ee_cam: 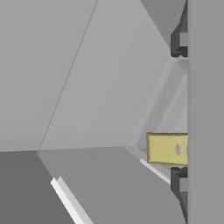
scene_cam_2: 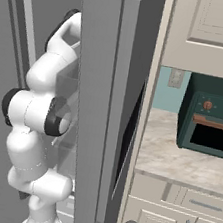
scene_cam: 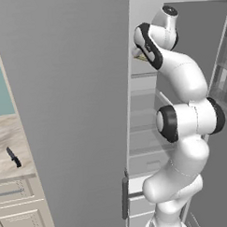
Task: Retrieve the butter from the fridge and place it on a plate on the dining table. Then retrieve the butter knife by the fridge and place it near the plate.
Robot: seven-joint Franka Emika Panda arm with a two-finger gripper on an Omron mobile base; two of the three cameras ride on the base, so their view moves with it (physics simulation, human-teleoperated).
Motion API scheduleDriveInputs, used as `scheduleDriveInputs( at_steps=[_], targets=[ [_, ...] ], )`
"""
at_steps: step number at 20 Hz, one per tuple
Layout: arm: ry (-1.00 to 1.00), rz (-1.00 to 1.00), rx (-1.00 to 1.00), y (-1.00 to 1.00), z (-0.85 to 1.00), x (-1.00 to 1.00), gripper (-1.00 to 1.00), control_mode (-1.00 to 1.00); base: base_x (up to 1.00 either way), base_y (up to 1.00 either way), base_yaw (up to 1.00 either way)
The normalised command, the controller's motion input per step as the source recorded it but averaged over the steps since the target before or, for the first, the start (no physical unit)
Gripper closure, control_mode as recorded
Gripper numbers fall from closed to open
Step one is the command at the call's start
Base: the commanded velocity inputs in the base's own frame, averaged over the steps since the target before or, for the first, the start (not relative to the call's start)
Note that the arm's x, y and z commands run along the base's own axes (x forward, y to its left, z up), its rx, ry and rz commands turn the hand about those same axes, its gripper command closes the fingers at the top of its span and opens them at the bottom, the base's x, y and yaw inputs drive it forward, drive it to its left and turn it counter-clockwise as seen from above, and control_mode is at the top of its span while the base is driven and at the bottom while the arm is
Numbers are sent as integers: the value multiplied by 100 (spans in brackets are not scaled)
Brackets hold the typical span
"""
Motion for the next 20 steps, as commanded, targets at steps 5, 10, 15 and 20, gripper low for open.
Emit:
scheduleDriveInputs(
  at_steps=[5,10,15,20],
  targets=[
    [1,0,-6,0,-5,28,-100,-100,0,0,0],
    [7,0,-2,1,-5,5,-100,-100,0,0,0],
    [10,0,0,13,-11,-2,-100,-100,0,0,0],
    [5,2,0,7,-20,0,-100,-100,0,0,0]
  ],
)
